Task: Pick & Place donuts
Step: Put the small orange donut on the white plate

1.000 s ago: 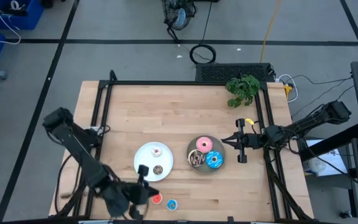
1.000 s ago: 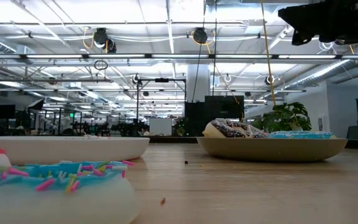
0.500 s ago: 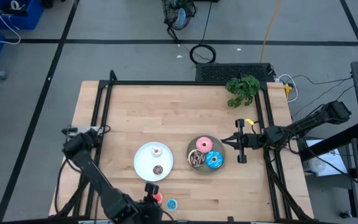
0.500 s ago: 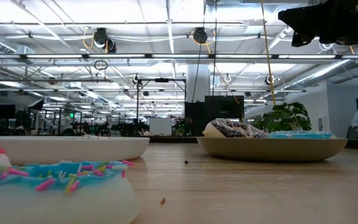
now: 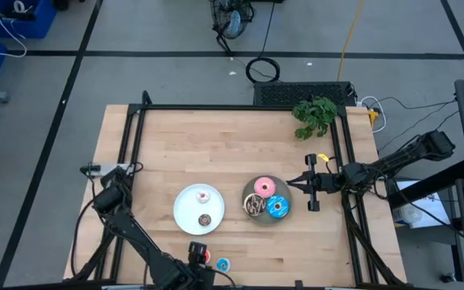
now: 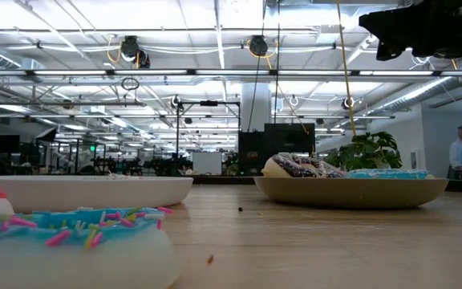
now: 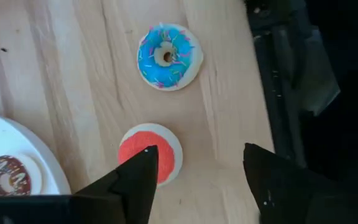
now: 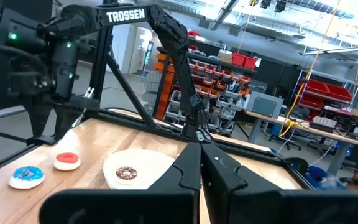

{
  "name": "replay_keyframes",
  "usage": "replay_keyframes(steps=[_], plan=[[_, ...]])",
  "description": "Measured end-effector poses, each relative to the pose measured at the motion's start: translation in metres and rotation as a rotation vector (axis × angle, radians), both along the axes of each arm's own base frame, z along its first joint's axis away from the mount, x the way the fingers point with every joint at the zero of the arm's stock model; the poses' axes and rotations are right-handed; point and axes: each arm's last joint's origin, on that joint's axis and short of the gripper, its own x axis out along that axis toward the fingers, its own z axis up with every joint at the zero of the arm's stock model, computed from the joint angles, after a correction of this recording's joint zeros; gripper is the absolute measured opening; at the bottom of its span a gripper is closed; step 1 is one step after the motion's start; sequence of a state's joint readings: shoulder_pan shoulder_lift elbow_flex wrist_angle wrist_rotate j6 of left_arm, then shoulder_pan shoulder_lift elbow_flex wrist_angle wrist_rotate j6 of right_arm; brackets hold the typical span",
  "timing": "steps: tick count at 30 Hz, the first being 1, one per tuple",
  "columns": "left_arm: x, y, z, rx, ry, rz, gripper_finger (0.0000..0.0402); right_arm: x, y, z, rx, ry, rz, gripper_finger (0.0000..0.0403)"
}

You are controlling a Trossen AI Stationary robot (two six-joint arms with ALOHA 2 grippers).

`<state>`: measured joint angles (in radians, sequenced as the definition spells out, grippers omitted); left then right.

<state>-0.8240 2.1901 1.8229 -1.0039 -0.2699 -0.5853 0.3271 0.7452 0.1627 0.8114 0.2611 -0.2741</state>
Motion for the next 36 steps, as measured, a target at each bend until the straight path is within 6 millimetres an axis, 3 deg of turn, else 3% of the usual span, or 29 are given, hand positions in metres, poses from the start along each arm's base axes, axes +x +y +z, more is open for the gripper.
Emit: replay_keyframes(steps=[17, 36], plan=[[-0.006, 0.013, -0.039, 0.054, 0.095, 0.021, 0.0193, 0.0, 0.0, 0.0, 0.0, 0.001, 0.0, 0.0], [0.005, 0.024, -0.04, 0.071, 0.096, 0.001, 0.0182, 0.0, 0.0, 0.0, 0.0, 0.0, 0.0, 0.0]])
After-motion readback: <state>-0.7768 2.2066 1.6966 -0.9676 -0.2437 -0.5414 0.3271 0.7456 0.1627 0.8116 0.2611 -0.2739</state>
